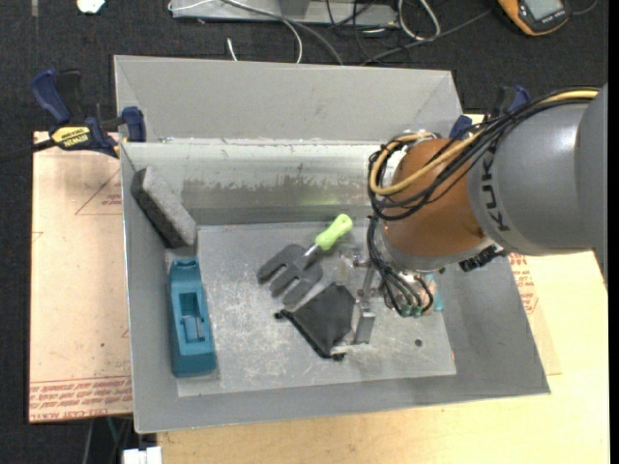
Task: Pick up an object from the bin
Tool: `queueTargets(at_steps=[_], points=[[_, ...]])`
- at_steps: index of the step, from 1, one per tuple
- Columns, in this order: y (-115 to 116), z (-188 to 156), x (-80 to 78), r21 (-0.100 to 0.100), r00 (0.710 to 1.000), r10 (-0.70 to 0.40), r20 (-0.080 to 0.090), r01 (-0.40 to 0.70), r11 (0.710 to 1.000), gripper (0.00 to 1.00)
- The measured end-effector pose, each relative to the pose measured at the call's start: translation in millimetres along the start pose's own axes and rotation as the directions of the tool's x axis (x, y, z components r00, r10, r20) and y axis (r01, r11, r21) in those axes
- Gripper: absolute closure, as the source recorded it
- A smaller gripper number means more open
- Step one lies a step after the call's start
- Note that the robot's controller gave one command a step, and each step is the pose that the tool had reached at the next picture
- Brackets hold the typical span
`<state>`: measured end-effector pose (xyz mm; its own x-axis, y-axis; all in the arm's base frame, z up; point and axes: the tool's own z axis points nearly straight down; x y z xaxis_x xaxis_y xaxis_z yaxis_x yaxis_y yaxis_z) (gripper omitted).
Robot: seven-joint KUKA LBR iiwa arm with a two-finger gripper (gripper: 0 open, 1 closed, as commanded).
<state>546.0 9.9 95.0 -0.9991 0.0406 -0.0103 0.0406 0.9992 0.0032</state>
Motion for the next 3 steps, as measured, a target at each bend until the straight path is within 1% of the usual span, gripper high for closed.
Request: queueTargets(at_steps=[1,2,3], points=[[0.0,0.0,0.0,0.0,1.0,0.0,0.0,0.0,1.0,0.0],[3.5,10.5,-7.1,0.0,0.998,-0.057,0.002,0.057,0.998,0.0],[8.4,24.1,-9.8,-0.001,0.993,-0.116,0.0,0.116,0.993,1.0]])
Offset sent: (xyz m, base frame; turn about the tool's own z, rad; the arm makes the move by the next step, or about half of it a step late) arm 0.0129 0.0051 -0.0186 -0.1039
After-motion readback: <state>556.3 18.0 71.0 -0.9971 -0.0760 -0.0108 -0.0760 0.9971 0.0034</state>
